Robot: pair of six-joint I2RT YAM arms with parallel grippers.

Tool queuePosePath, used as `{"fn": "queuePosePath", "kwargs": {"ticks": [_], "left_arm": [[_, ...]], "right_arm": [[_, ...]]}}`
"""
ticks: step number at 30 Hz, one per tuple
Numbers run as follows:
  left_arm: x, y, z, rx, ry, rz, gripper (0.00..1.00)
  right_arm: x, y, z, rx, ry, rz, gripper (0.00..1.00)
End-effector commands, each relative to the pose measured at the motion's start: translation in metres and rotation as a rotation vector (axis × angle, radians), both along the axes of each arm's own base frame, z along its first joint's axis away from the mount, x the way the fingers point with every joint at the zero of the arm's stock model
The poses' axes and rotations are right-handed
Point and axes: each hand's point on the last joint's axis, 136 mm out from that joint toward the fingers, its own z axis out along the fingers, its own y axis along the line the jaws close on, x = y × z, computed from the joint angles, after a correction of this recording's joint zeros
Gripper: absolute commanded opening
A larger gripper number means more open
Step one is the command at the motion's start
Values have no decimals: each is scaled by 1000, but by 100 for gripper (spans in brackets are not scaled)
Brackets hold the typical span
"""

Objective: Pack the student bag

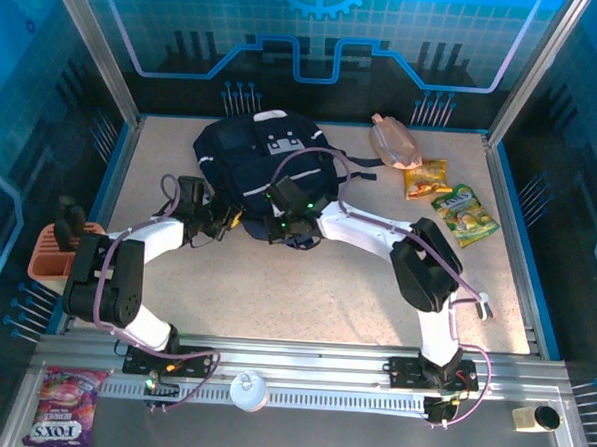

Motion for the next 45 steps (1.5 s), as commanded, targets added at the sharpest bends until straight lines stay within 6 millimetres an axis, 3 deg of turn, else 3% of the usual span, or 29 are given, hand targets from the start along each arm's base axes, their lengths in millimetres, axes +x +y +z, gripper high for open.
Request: {"fn": "queuePosePath", "kwargs": {"ticks": [1,7,16,20,22,25,31,35,39,45], "left_arm": [[11,11,3,37,-32,37,0],[13,9,5,35,-39,23,0],[13,4,6,16,-40,-2,0],[14,4,7,13,-42,-7,0],[13,4,7,21,-41,-10,0],[13,8,9,44,-42,-3,0],[12,16,10,67,-43,10,0],[13,15,10,68,-47,-2,0],[17,18,13,88,-51,-22,0],[34,35,19,182,-48,-77,1]], "right_arm": [[1,-64,-10,-151,29,-135,0],[15,-94,-15,-197,15,-187,0],[16,-59,-20,-117,41,-7,19],[20,-62,-22,-142,30,-25,15],[23,-71,-22,-170,15,-59,5],[31,-91,-16,-183,-16,-131,1],[44,-145,-9,-178,-39,-277,0],[44,-159,-6,-238,-66,-271,0],[34,-145,-2,-225,-101,-169,0],[-3,-74,15,-25,-155,139,0]]}}
